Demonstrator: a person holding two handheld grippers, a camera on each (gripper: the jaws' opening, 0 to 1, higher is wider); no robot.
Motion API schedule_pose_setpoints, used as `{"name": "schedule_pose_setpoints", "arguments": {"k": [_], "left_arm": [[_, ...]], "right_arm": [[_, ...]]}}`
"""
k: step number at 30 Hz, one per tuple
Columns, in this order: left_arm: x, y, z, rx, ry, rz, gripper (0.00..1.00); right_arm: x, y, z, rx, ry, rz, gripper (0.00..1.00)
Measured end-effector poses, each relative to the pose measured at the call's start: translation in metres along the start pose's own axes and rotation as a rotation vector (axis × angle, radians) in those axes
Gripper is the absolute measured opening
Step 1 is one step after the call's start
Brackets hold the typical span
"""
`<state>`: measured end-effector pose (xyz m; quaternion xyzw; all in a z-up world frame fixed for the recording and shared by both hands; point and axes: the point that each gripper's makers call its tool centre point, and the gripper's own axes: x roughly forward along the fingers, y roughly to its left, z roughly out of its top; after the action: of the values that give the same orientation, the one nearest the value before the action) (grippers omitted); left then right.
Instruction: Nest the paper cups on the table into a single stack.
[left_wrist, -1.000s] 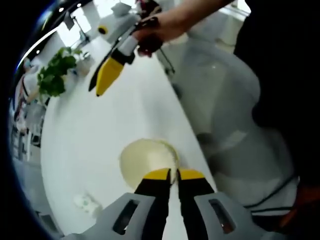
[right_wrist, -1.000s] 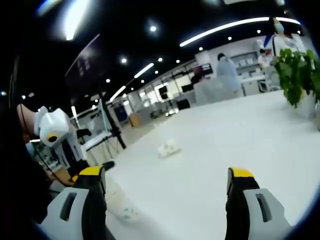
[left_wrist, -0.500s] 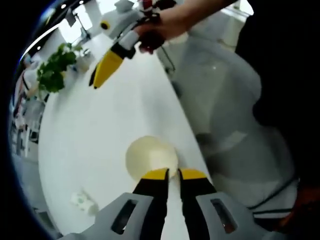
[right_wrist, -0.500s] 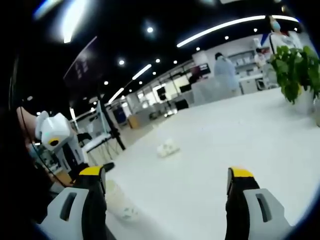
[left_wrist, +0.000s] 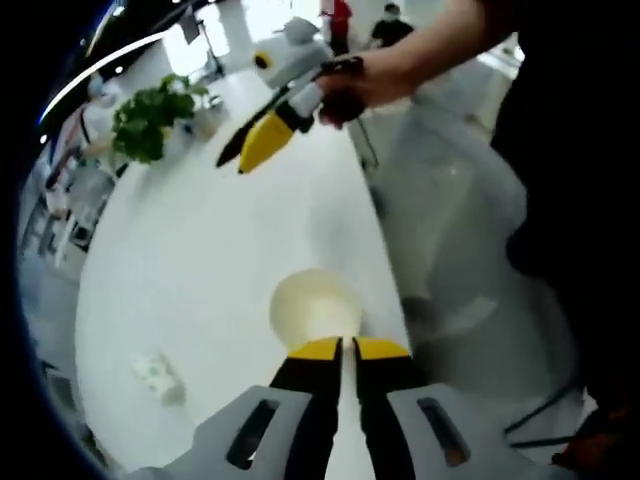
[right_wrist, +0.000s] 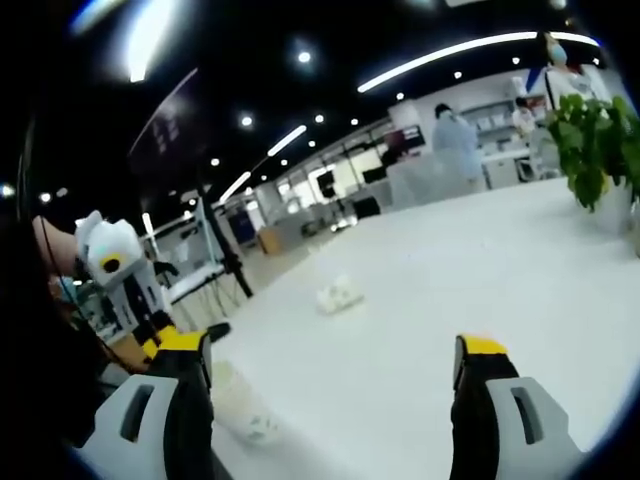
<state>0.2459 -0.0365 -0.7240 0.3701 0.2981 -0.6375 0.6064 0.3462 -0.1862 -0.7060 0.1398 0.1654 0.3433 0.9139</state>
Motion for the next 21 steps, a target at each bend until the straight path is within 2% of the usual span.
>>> {"name": "schedule_pose_setpoints", "arguments": {"k": [9, 14, 21], "left_arm": [[-0.014, 0.014, -0.003, -0.145, -0.101, 0.079, 0.08], [-0.021, 0.019, -0.008, -0.184, -0.124, 0.119, 0.13], [-0.036, 0.032, -0.009, -0.316, -0.227, 0.2, 0.19]], "right_arm": [[0.003, 0.004, -0.001, -0.01, 0.013, 0.008, 0.99], [0.004, 0.005, 0.0, -0.012, 0.018, 0.01, 0.99], [0.004, 0.007, 0.0, -0.014, 0.022, 0.011, 0.99]]}}
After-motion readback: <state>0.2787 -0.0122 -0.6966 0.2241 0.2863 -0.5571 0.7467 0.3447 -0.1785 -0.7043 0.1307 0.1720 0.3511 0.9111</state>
